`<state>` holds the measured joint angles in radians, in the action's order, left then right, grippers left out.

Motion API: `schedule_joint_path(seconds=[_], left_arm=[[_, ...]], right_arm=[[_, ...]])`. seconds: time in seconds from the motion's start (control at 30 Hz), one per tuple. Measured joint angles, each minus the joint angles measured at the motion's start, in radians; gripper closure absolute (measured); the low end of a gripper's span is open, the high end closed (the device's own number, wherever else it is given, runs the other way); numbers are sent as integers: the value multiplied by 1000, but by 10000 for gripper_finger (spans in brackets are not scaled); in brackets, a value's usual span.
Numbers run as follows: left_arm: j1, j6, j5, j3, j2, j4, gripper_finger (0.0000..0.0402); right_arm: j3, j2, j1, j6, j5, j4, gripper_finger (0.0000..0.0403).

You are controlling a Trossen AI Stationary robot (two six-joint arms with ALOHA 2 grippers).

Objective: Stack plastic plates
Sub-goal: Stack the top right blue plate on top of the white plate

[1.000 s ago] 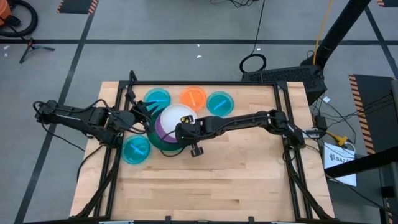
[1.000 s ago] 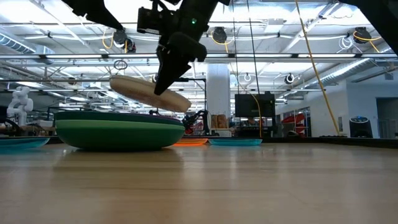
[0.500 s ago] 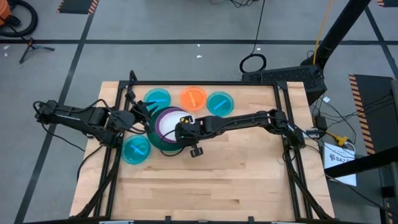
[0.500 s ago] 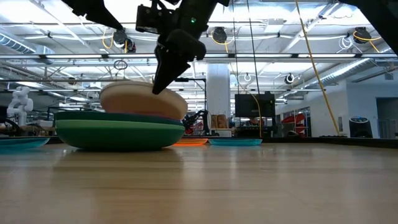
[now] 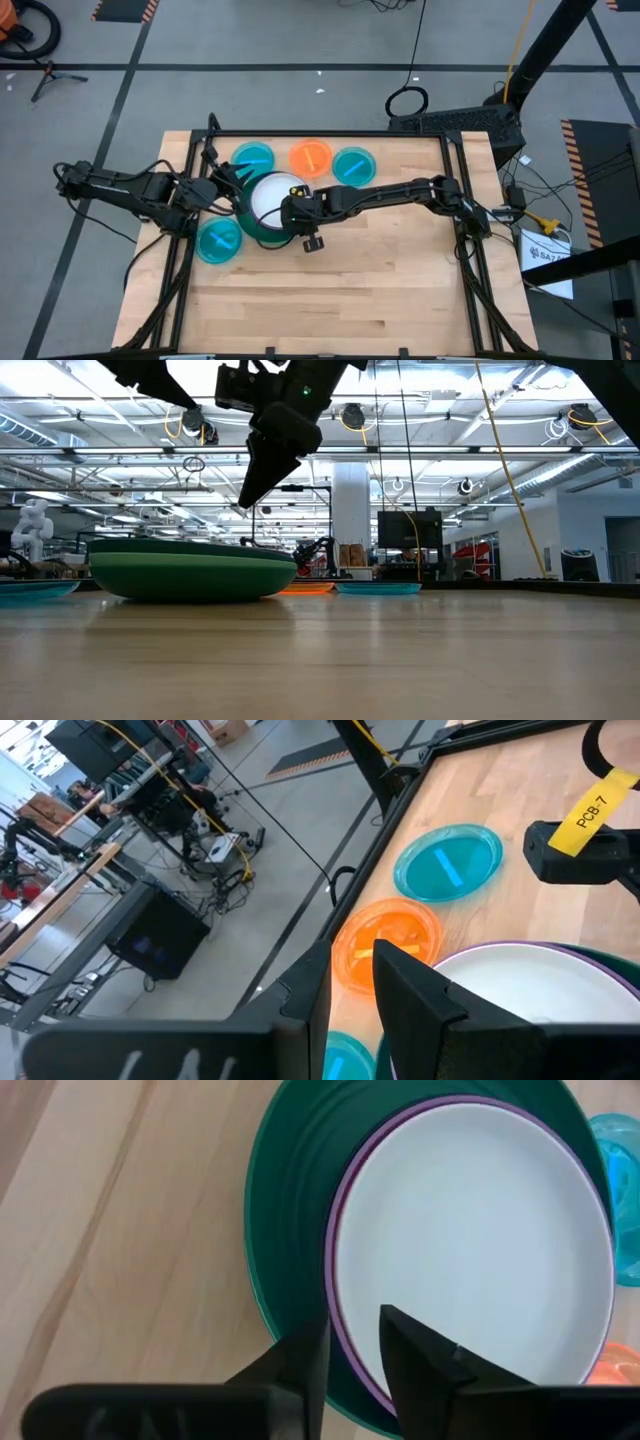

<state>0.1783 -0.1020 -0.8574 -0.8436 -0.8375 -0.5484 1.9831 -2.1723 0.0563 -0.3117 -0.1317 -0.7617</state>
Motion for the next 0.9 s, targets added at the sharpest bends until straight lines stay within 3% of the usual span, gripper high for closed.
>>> schedule_joint_path(seconds=[0.3, 0.73, 0.9], left_arm=[[0, 28, 1, 0, 0, -5, 316], [1, 143, 18, 0, 0, -93, 316], [1, 204, 21, 0, 0, -133, 316]], right_arm=[[1, 29, -27, 78, -2, -45, 321], [0, 102, -45, 183, -3, -351, 358], [0, 124, -55, 182, -1, -359, 364]])
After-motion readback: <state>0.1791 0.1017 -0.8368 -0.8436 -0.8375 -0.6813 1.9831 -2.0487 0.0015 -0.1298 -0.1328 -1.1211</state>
